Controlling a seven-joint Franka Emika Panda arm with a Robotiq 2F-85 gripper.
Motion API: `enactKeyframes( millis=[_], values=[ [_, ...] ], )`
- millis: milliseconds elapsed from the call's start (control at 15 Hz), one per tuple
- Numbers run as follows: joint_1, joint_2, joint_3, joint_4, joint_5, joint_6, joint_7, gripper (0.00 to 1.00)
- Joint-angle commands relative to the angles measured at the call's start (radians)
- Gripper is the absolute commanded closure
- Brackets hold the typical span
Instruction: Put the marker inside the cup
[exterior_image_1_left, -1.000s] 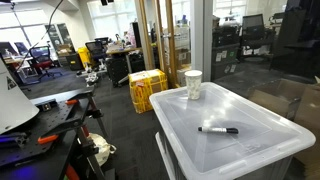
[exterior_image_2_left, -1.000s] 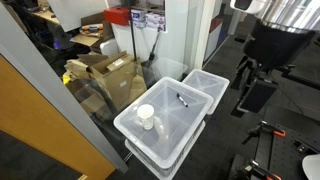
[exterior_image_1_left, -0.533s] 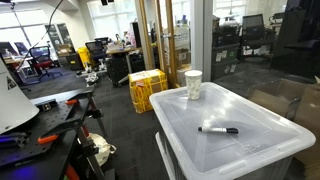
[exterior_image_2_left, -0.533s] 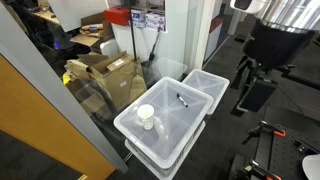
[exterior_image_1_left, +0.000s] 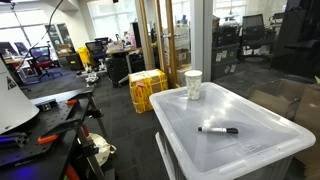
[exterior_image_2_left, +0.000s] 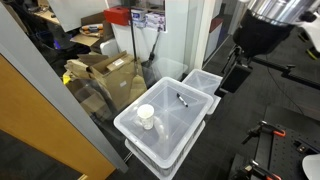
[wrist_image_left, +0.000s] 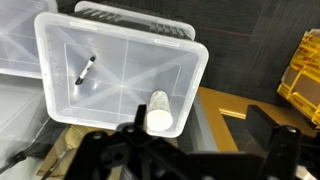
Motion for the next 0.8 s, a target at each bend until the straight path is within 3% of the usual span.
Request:
enactKeyframes(
  millis=[0, 733],
  values=[
    [-0.065, 0.028, 0.03, -0.009, -0.068, 0.092, 0.094, 0.0],
    [-0.205, 0.11, 0.019, -0.043, -0.176, 0.309, 0.223, 0.0]
  ],
)
